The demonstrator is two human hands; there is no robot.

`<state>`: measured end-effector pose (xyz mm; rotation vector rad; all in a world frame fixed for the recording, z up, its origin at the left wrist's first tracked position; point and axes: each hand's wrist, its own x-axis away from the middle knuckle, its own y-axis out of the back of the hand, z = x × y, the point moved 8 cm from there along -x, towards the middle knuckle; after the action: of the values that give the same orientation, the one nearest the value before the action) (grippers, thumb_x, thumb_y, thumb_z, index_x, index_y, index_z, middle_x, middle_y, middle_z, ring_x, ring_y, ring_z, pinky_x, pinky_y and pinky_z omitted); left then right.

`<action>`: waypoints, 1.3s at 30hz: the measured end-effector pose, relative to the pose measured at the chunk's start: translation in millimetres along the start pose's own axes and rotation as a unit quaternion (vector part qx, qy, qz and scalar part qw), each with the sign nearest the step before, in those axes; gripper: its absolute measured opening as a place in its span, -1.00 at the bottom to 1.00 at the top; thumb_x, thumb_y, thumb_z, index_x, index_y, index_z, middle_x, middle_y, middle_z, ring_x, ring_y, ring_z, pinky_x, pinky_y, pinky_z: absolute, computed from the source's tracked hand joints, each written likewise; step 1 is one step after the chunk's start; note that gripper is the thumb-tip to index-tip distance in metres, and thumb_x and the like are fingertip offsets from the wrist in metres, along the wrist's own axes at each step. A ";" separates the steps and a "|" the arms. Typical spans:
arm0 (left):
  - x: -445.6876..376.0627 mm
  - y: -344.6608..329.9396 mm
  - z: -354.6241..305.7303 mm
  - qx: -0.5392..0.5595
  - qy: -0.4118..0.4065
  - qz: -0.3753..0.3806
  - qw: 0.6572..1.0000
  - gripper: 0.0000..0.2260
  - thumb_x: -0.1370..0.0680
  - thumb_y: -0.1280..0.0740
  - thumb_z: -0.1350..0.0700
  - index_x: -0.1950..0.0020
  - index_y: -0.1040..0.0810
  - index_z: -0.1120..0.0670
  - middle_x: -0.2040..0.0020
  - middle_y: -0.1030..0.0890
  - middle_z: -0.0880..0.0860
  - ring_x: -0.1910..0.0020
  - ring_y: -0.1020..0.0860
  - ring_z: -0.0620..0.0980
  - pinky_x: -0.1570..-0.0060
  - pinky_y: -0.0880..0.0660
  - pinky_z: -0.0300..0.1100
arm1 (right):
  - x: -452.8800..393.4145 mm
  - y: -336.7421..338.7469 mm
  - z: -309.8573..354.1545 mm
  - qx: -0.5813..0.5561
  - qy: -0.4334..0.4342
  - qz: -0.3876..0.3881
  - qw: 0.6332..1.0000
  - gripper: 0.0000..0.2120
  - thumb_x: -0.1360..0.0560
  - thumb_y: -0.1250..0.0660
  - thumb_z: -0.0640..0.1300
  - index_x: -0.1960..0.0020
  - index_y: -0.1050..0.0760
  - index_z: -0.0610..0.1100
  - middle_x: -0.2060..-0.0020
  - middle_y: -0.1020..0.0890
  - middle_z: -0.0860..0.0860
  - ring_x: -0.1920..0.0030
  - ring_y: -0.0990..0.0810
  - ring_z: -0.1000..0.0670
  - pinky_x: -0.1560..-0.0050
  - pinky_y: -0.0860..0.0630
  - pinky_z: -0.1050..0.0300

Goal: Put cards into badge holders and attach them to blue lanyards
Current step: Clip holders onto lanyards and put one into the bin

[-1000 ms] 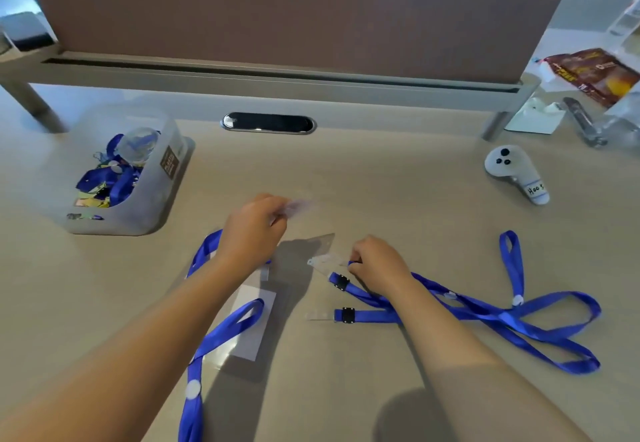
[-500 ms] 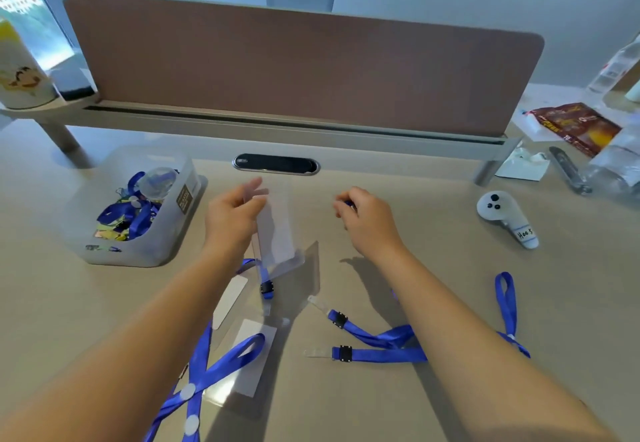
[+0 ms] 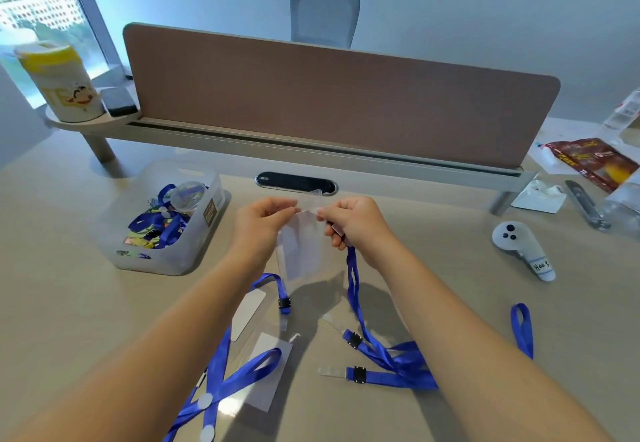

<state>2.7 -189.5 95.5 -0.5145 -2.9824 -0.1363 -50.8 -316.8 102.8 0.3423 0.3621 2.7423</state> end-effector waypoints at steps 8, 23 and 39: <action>2.7 2.5 -3.4 -0.017 -0.035 0.001 0.999 -0.74 -0.53 -0.21 0.28 -0.21 -0.49 0.24 -0.01 -0.54 0.09 -0.04 -0.49 0.04 0.02 -0.49 -0.11 | 3.5 -9.2 -0.2 0.008 -0.021 0.026 0.999 -0.75 -0.52 -0.24 -0.21 0.34 -0.44 -0.16 0.50 -0.46 -0.03 0.74 -0.35 0.20 0.63 -0.33 0.42; -3.9 19.1 -21.2 -0.267 -0.254 -0.017 0.929 -0.71 -0.53 -0.21 0.28 -0.24 -0.49 0.17 -0.02 -0.61 0.10 -0.01 -0.54 0.00 0.01 -0.42 -0.22 | -3.1 -37.9 -2.3 -0.172 -0.039 0.044 0.983 -0.80 -0.56 -0.17 -0.20 0.17 -0.51 -0.23 0.38 -0.54 -0.04 0.46 -0.49 0.09 0.49 -0.45 0.36; 17.9 41.4 43.8 -0.561 -0.517 0.020 0.646 -0.69 -0.29 -0.48 0.32 -0.02 -0.62 0.22 0.23 -0.70 0.24 0.30 -0.67 0.19 0.35 -0.61 -0.01 | -1.5 -106.3 -54.8 -0.144 0.009 -0.022 0.989 -0.78 -0.50 -0.23 -0.25 0.31 -0.48 -0.19 0.43 -0.52 -0.04 0.58 -0.42 0.16 0.56 -0.35 0.39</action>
<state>-4.2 -140.1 57.2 -0.9677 -3.3502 -2.5945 -31.7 -232.4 20.2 0.2308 -0.0247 2.7040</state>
